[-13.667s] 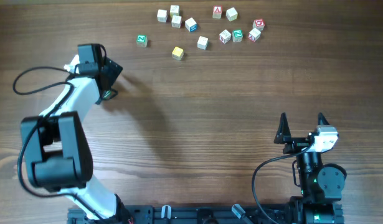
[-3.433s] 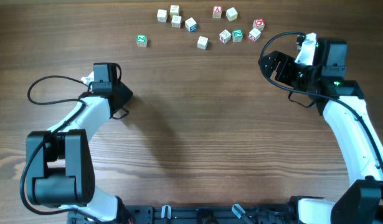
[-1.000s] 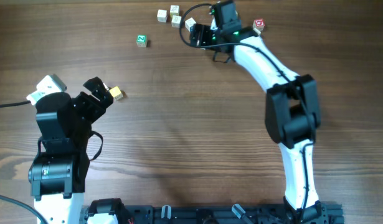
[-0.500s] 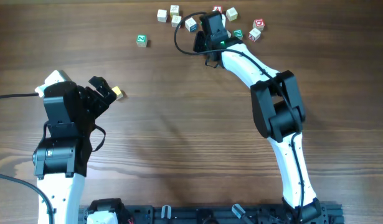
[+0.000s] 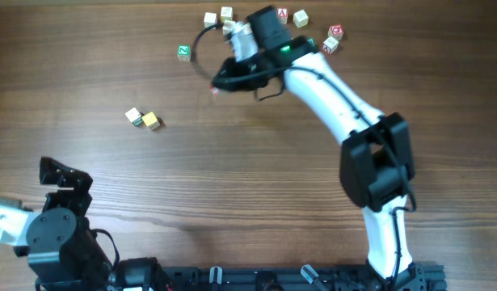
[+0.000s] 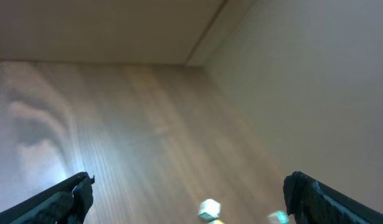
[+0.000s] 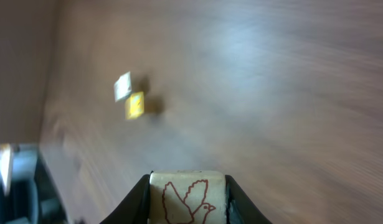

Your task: Form a circle

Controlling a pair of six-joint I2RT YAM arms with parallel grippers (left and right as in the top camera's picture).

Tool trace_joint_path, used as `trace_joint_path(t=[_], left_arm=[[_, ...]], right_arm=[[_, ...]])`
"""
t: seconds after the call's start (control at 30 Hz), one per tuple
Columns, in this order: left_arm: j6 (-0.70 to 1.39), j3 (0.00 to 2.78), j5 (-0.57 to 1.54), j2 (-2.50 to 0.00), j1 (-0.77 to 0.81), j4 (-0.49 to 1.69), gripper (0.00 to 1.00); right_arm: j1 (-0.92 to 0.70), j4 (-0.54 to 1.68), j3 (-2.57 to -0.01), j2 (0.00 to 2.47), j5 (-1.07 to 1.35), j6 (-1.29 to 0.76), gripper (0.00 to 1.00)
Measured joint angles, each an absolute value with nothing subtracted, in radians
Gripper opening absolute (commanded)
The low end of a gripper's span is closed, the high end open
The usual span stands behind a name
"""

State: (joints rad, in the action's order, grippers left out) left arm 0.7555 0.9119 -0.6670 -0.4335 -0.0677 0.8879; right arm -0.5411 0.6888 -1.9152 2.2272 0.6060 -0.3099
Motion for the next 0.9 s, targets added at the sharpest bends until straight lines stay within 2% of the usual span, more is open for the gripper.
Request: trace_joint_path(t=[0.2,0.33,0.5,0.73,0.8,0.87,0.9], left_arm=[[0.807,0.912,-0.714,-0.434,-0.068,0.92,1.0],[0.814,0.912,-0.71,-0.434,-0.068,0.976,1.0],[0.954,0.913,-0.706,-0.434,-0.068,1.167,1.0],[1.038,0.913,-0.706,-0.434,-0.068,1.182,1.0],[1.039,0.913,-0.706,-0.434,-0.068,1.182,1.0],[1.039,0.913,-0.705,-0.434,-0.068,1.182,1.0],[1.039,0.913,-0.705,-0.434,-0.068,1.182,1.0]], right_arm=[[-0.814,0.653,-1.913,2.228,0.428,-0.112,0.18],[-0.867,0.567,-1.913,2.281,0.389,0.001,0.18],[-0.872,0.52,-1.902,2.358,0.468,0.029,0.18],[-0.875,0.428,-1.902,2.358,0.569,0.032,0.34],[-0.875,0.41,-1.902,2.361,0.571,0.031,0.46],[-0.875,0.415,-1.902,2.379,0.555,0.033,0.54],[-0.875,0.424,-1.902,2.391,0.548,0.026,0.62]])
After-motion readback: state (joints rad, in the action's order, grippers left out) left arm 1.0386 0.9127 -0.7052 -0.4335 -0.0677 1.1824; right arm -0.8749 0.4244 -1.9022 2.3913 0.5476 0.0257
